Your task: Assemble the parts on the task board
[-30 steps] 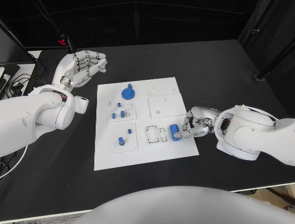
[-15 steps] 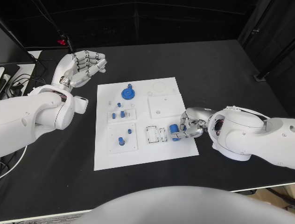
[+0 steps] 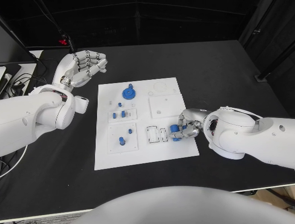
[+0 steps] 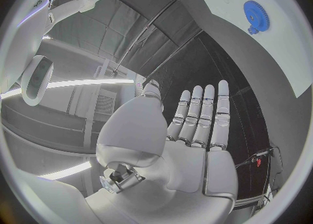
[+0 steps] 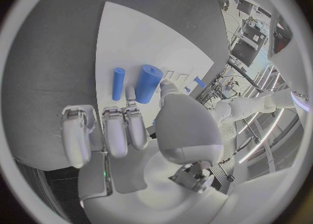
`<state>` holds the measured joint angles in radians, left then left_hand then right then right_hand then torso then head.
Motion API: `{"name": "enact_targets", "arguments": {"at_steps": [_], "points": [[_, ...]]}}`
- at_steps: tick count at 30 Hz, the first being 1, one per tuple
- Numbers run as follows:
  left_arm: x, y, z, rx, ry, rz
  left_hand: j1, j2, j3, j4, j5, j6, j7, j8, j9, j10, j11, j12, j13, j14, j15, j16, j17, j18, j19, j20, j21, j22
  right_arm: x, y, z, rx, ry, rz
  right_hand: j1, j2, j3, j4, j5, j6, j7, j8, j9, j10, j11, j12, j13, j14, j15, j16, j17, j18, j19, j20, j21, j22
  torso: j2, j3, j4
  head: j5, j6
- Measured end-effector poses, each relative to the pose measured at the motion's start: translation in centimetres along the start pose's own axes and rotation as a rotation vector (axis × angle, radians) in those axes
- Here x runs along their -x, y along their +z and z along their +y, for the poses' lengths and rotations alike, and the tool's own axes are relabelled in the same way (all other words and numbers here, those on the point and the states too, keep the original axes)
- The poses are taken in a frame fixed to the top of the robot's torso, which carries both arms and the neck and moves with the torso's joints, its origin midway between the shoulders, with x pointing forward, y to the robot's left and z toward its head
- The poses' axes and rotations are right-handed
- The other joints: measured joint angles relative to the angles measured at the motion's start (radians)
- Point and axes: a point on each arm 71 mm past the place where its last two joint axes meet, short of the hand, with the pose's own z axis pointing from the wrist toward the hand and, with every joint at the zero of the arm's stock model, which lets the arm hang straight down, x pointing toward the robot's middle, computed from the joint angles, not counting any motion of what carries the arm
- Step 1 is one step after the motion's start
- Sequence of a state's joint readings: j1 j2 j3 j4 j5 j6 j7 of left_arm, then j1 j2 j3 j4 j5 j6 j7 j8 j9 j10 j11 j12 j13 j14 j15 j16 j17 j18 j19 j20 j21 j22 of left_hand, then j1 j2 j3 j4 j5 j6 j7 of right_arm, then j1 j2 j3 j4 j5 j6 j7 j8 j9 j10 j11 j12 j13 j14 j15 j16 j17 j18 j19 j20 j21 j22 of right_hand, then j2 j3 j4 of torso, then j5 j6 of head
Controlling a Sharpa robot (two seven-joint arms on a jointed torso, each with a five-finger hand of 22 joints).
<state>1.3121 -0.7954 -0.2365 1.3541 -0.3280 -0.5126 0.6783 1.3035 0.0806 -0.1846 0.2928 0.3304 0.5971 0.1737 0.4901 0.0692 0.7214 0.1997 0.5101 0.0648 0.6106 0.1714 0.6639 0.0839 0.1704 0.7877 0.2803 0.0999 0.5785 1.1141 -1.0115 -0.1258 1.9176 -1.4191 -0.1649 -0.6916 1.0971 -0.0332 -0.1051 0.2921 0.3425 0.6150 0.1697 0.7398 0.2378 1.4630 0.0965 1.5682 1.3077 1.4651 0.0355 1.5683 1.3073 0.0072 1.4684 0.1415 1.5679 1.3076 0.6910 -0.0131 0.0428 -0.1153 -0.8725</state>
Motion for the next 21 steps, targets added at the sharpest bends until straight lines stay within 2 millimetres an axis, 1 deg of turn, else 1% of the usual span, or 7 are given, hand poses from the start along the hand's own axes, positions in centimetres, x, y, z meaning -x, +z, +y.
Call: {"name": "enact_targets", "arguments": {"at_steps": [4,5,6,7,12,15,21], "points": [[0.01,-0.01,0.0,0.0,0.0,0.0,0.0,0.0,0.0,0.0,0.0,0.0,0.0,0.0,0.0,0.0,0.0,0.0,0.0,0.0,0.0,0.0,0.0,0.0,0.0,0.0,0.0,0.0,-0.06,0.3,0.2,0.002,-0.005,-0.002,0.021,0.031,0.006,-0.006,0.006,0.004,0.004,0.001,0.014,0.002,0.002,0.0,0.0,0.0,0.0,0.0,0.0,0.0,0.0,0.0,0.0,0.0,0.0,0.0002,0.0002,0.002,0.0],[0.01,-0.01,0.0,0.0,0.0,0.0,0.0,0.0,0.0,0.0,0.0,0.0,0.0,0.0,0.0,0.0,0.0,0.0,0.0,0.0,0.0,0.0,0.0,0.0,0.0,0.0,0.0,0.0,-0.1,0.38,0.23,0.002,-0.006,-0.002,0.031,0.041,0.012,-0.008,0.008,0.003,0.003,0.001,0.092,0.004,0.004,0.0,0.0,0.0,0.0,0.0,0.0,0.0,0.0,0.0,0.0,0.0,0.0,0.0003,0.0002,0.003,0.0],[0.01,-0.02,0.0,0.0,0.0,0.0,0.0,0.0,0.0,0.0,0.0,0.0,0.0,0.0,0.0,0.0,0.0,0.0,0.0,0.0,0.0,0.0,0.0,0.0,0.0,0.0,0.0,0.0,-0.12,0.47,0.27,0.002,-0.007,-0.003,0.043,0.049,0.017,-0.008,0.011,0.002,0.002,0.001,0.114,0.004,0.004,0.0,0.0,0.0,0.0,0.0,0.0,0.0,0.0,0.0,0.0,0.0,0.0,0.0004,0.0002,0.003,0.0],[0.02,-0.02,0.0,0.0,0.0,0.0,0.0,0.0,0.0,0.0,0.0,0.0,0.0,0.0,0.0,0.0,0.0,0.0,0.0,0.0,0.0,0.0,0.0,0.0,0.0,0.0,0.0,0.0,-0.16,0.54,0.32,0.002,-0.008,-0.004,0.06,0.06,0.022,-0.013,0.015,0.001,0.001,0.001,0.175,0.004,0.004,0.0,0.0,0.0,0.0,0.0,0.0,0.0,0.0,0.0,0.0,0.0,0.0,0.0004,0.0002,0.004,0.0],[0.04,-0.02,0.02,0.001,0.0,0.0,0.0,0.0,0.0,0.0,0.0,0.0,0.0,0.0,0.0,0.0,0.0,0.0,0.0,0.0,0.0,0.0,0.0,0.0,0.0,0.0,0.0,0.0,-0.4,0.72,0.79,0.013,-0.01,-0.001,0.161,0.08,0.066,-0.041,0.009,-0.009,0.008,-0.007,0.325,0.004,0.004,0.0,0.0,0.0,0.0,0.0,0.0,0.0,0.0,0.0,0.0,0.0,0.0,0.0004,0.0002,0.006,0.0],[0.01,-0.02,0.03,0.001,-0.001,0.001,0.0,0.0,0.0,0.0,0.0,0.0,0.0,0.0,0.0,0.0,0.0,0.0,0.0,0.0,0.0,0.0,0.0,0.0,0.0,0.0,0.0,0.0,-0.39,0.73,1.02,0.026,0.0,-0.002,0.212,0.084,0.101,-0.064,-0.017,0.009,0.005,-0.034,0.329,0.004,0.004,0.0,0.0,0.0,0.0,0.0,0.001,0.0,-0.004,0.004,0.0,0.0,0.0,0.0004,0.0002,0.006,0.0],[-0.02,-0.03,0.05,0.001,-0.001,0.002,0.0,0.0,0.0,0.0,0.0,0.0,0.0,0.0,0.0,0.0,0.0,0.0,0.0,0.0,0.0,0.0,0.0,0.0,0.0,0.0,0.0,0.0,-0.39,0.81,0.74,0.033,0.076,0.001,0.247,0.056,0.158,-0.06,-0.026,0.087,0.04,-0.122,0.325,0.004,-0.008,0.0,0.0,0.0,0.0,0.0,0.001,0.0,-0.001,0.001,0.0,0.0,0.0,0.0004,0.0002,0.008,0.0]]}}
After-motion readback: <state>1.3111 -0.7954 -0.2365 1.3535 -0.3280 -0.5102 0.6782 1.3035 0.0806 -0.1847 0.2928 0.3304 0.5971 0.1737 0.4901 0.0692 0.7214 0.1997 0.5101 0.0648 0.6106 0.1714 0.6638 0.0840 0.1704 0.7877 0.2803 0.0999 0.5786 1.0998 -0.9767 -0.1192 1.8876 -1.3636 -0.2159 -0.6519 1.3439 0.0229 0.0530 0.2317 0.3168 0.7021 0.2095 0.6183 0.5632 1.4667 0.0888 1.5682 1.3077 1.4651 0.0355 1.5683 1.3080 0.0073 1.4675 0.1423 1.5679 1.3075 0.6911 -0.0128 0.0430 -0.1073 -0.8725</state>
